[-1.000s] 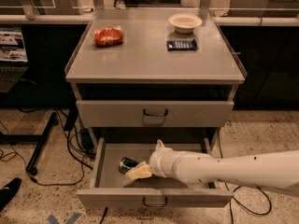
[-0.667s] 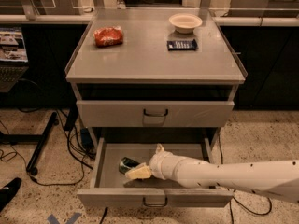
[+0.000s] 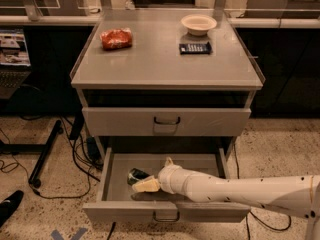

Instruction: Pick green can from middle drawer and place on counter

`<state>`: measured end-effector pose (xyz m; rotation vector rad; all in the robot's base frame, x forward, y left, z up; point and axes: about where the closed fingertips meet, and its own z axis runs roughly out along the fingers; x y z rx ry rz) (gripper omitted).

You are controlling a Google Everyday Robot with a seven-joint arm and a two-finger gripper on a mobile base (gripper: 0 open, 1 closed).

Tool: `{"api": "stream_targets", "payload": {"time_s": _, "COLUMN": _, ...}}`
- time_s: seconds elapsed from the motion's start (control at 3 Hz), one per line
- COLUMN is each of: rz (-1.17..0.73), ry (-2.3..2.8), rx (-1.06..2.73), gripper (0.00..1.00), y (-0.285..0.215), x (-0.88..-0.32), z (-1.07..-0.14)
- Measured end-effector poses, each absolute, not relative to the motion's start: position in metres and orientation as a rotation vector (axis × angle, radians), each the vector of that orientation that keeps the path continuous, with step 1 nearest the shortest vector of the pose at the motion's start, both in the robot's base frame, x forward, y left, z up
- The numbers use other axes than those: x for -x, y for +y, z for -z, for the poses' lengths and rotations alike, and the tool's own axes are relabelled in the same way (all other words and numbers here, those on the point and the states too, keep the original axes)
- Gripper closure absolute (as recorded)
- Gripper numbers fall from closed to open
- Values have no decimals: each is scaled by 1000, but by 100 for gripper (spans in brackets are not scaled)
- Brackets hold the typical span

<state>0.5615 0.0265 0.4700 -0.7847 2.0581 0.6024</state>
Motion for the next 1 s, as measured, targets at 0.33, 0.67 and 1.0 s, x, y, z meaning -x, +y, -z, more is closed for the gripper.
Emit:
{"api": "stream_targets", "payload": {"time_s": 0.33, "rz": -609, "ry": 2031, "rx": 777, "gripper": 0, "y": 34, "x": -568, "z": -465}}
{"api": "stream_targets", "payload": {"time_s": 0.67, "rz": -633, "ry": 1984, "rx": 800, "gripper": 0, "y": 52, "x": -583, "z": -455}}
{"api": "stream_targets", "payload": {"time_s": 1.0, "rz": -656, "ry": 1966, "rx": 791, "gripper": 0, "y": 61, "x": -594, "z": -442}}
